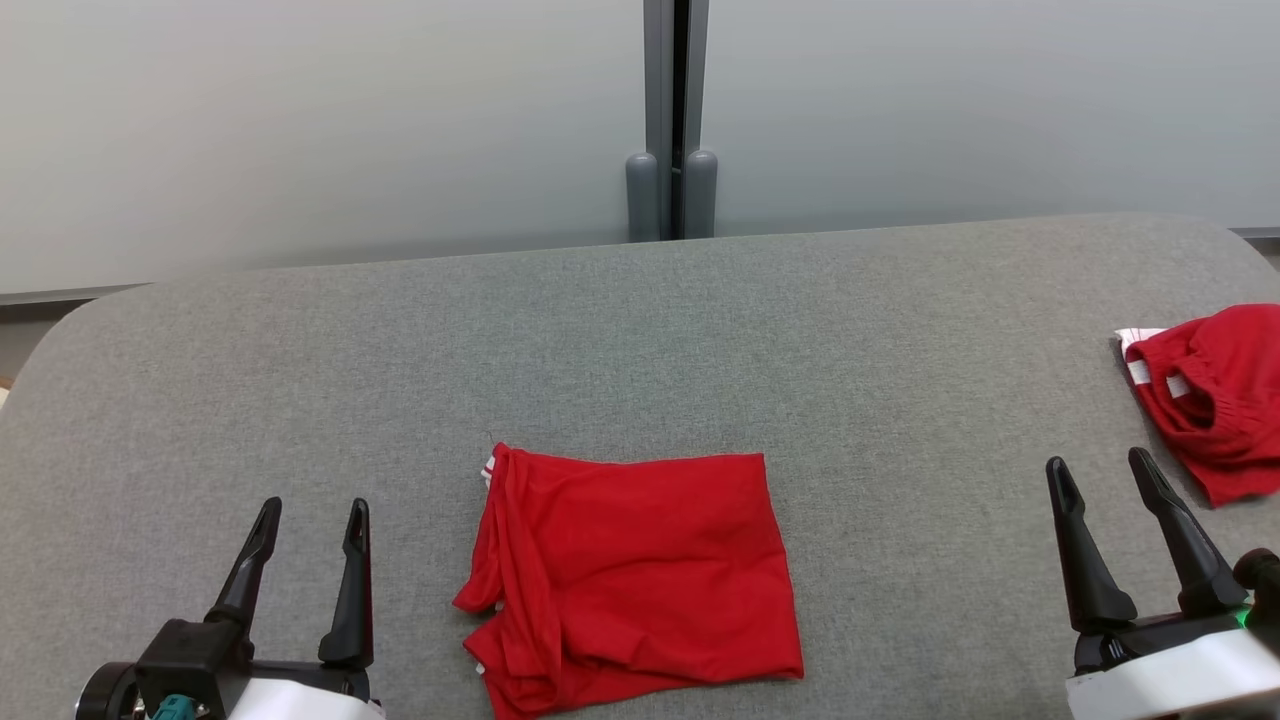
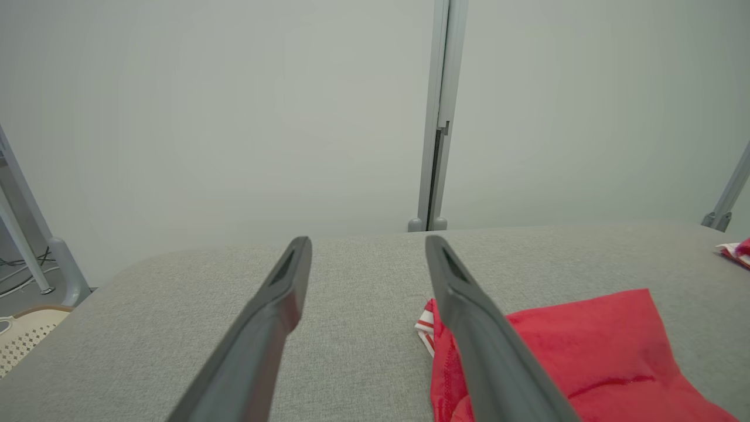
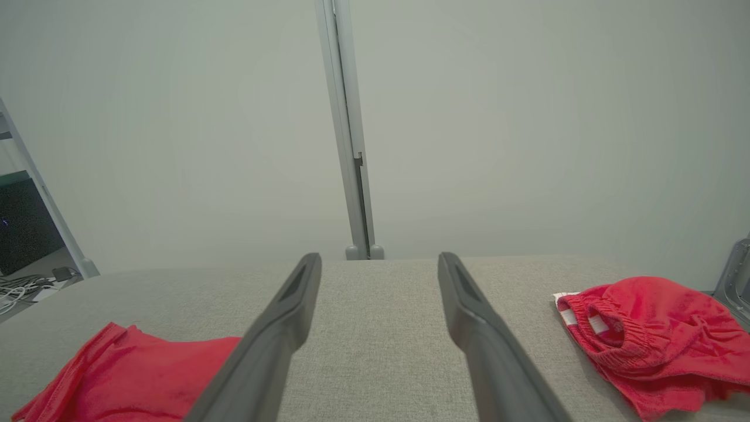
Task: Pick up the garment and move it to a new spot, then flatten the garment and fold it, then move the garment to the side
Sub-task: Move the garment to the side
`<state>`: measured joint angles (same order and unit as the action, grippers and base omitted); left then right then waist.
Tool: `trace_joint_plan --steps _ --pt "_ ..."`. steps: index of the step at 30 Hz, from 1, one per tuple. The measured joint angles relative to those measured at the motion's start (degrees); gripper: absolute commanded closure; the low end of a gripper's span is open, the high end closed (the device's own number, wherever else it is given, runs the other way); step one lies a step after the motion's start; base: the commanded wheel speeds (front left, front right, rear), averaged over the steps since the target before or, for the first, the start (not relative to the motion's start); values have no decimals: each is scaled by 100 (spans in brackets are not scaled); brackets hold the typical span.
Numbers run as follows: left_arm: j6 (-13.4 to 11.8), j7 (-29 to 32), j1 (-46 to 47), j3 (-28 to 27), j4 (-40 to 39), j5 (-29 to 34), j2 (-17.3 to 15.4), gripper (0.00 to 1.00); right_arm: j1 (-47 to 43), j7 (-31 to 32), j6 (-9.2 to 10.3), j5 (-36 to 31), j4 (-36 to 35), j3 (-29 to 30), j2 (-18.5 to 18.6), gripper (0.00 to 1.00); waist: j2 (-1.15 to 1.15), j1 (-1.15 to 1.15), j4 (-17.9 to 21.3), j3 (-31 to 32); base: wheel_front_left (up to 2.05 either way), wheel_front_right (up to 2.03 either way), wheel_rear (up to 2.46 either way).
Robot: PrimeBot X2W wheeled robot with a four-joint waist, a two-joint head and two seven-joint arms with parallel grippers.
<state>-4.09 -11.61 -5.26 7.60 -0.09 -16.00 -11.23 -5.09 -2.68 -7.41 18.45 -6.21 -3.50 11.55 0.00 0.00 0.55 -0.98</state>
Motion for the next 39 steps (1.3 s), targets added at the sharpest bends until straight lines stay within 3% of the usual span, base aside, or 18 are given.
trace_joint_plan --steps 15,30,31,32,33,34,39 --pt "-87 42 174 91 -207 3 9 0 71 119 0 -34 43 -79 69 0 0 0 -110 -204 0 0 0" --pt "129 -281 1308 464 83 89 377 0 1209 369 0 888 2424 -1884 -41 0 0 0 -924 -1220 0 0 0" --pt "136 -287 1327 469 116 89 403 0 1300 376 0 962 2501 -1972 -27 9 0 0 -958 -1271 0 0 0" --pt "152 -309 1362 467 149 89 421 0 1405 398 0 1031 2558 -2049 8 52 0 0 -983 -1318 0 0 0" --pt "157 -313 1399 464 171 89 431 0 1487 436 -1 1149 2586 -2121 33 83 0 0 -1002 -1359 0 0 0" --pt "159 -315 1423 453 192 89 439 0 1561 447 -1 1222 2595 -2179 73 100 0 0 -1011 -1399 0 0 0" --pt "232 -336 1534 399 274 125 450 0 1756 457 -15 1344 2410 -2465 344 100 0 0 -908 -1481 0 0 0"
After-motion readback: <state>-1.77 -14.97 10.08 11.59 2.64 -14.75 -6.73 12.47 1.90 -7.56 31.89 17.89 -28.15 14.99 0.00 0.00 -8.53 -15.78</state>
